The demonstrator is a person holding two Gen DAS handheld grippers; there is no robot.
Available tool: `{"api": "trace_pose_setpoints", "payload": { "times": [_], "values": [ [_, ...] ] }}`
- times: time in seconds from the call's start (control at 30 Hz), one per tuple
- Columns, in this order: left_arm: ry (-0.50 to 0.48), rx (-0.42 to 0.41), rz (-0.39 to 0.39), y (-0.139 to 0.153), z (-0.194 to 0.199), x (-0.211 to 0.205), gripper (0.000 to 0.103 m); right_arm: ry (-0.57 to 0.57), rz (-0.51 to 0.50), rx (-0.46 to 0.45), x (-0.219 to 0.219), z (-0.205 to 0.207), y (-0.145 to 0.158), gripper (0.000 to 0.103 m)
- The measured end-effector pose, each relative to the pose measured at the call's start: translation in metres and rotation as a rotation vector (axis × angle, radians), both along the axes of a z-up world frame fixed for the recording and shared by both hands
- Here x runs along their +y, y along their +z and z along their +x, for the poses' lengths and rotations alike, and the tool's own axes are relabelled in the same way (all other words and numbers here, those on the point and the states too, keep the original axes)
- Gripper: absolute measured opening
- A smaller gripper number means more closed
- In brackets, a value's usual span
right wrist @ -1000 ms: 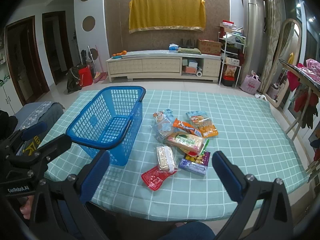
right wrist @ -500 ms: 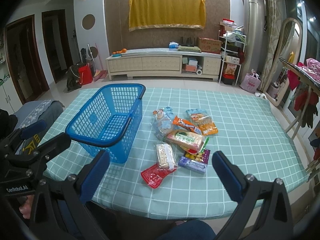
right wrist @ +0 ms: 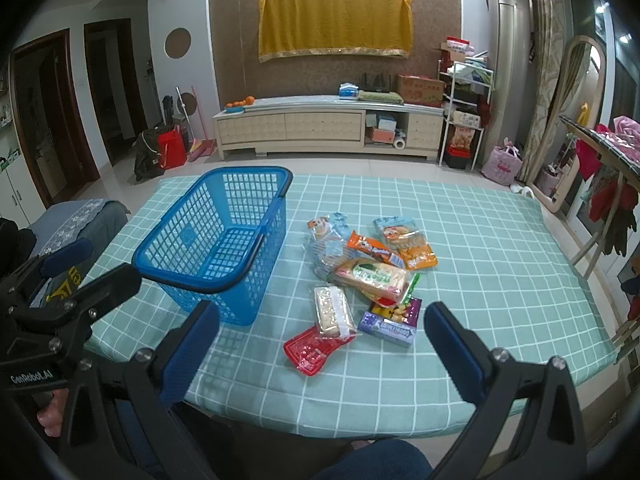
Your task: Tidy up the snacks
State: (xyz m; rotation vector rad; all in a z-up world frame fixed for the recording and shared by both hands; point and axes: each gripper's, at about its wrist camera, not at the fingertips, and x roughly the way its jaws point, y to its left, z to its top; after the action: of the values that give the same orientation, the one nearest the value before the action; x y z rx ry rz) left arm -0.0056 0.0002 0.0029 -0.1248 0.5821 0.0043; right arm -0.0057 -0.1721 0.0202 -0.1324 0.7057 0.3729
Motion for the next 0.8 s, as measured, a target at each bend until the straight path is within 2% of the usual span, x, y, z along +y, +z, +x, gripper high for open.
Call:
{"api": "trace_pose_setpoints", "payload": {
  "times": [0.8],
  "values": [
    [-0.002, 0.007, -0.001, -0.0025, -0.0018, -0.0001, 0.103, 0.003, 0.003, 0.003, 0.0006, -0.0009, -0.0017, 0.103]
  ]
}}
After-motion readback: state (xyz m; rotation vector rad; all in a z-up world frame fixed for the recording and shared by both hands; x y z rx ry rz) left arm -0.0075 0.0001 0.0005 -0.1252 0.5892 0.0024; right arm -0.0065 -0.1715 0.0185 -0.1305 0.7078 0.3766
